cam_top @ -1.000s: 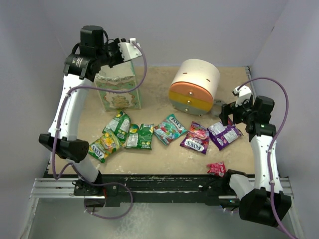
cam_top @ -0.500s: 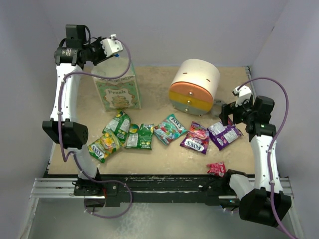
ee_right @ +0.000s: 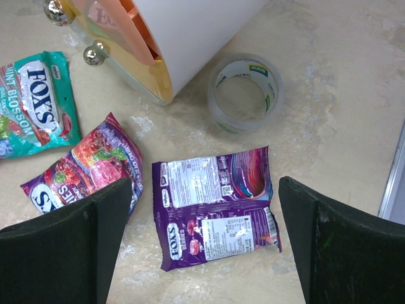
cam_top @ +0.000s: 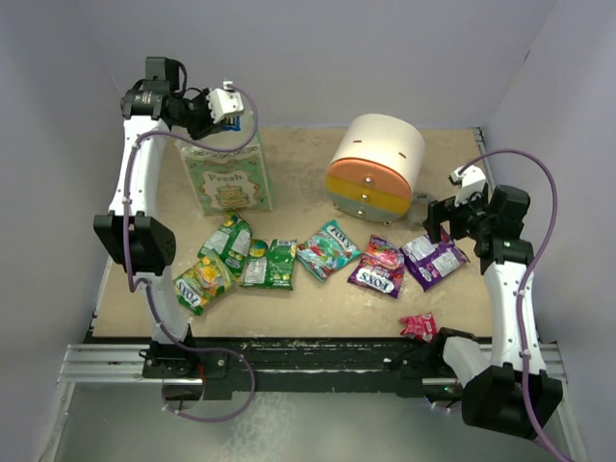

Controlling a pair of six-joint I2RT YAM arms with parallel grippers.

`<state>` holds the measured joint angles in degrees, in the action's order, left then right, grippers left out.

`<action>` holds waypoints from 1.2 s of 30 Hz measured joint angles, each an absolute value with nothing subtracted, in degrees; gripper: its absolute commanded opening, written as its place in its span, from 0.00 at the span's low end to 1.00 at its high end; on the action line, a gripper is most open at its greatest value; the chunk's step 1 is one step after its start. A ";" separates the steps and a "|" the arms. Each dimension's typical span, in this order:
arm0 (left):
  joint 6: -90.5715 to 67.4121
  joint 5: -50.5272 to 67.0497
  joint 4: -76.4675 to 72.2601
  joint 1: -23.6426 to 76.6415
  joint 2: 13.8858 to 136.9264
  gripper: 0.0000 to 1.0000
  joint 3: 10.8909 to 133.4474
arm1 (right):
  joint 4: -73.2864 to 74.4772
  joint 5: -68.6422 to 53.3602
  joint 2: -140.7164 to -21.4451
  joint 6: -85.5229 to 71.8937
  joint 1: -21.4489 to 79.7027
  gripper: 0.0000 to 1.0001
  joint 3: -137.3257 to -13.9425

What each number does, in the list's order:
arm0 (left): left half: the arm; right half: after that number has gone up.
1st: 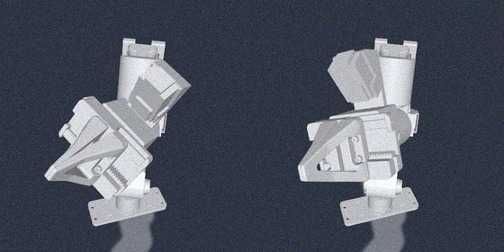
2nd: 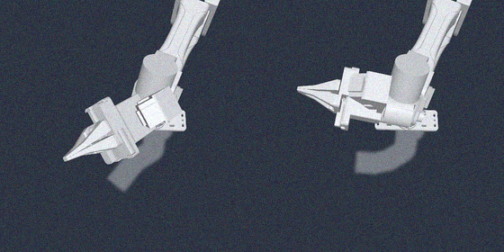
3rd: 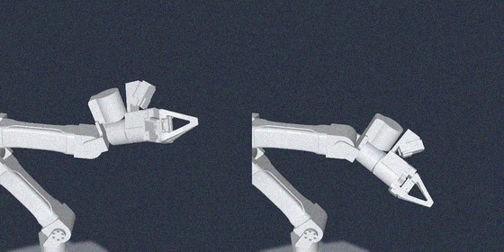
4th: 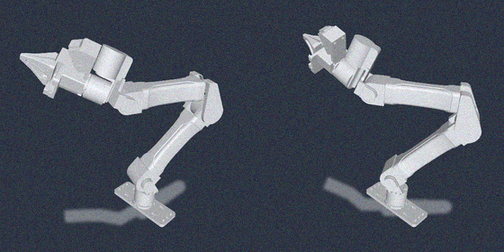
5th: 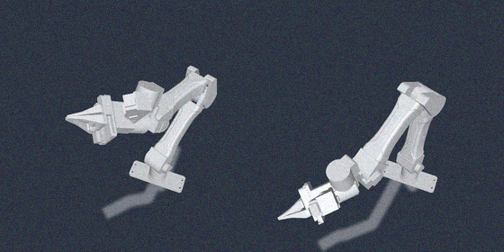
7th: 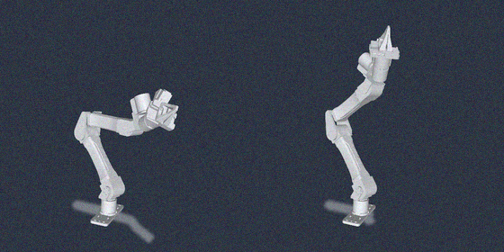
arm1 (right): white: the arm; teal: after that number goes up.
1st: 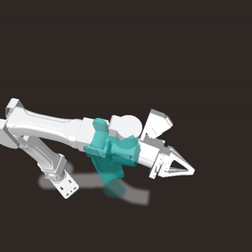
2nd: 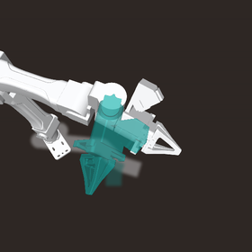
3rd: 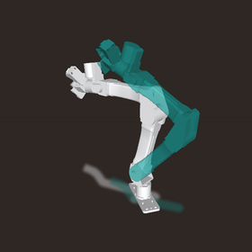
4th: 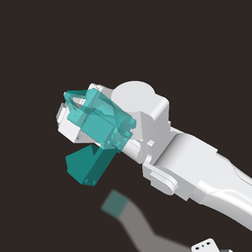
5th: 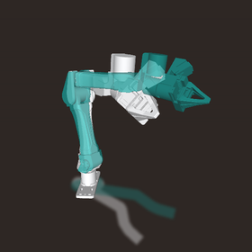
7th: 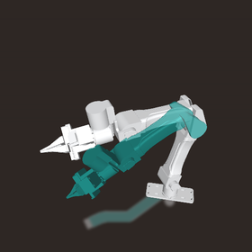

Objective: Place the snacks into the paper bag
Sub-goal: Place the snack in the paper bag.

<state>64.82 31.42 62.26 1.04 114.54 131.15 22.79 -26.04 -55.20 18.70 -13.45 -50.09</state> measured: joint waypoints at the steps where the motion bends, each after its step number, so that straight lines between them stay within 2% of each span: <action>1: 65.19 31.62 62.57 1.04 115.04 0.34 131.15 | 22.79 -26.04 -55.11 18.70 -13.45 1.00 -50.09; 14: 68.07 33.67 66.83 0.21 117.91 0.36 131.15 | 22.81 -26.04 -55.48 18.72 -13.45 1.00 -50.09; 28: 68.29 34.04 68.53 0.12 118.93 0.45 131.15 | 22.79 -26.09 -55.42 18.96 -13.45 1.00 -50.09; 36: 67.92 33.65 68.12 0.12 118.93 0.53 131.15 | 22.79 -26.13 -55.42 19.07 -13.45 1.00 -50.09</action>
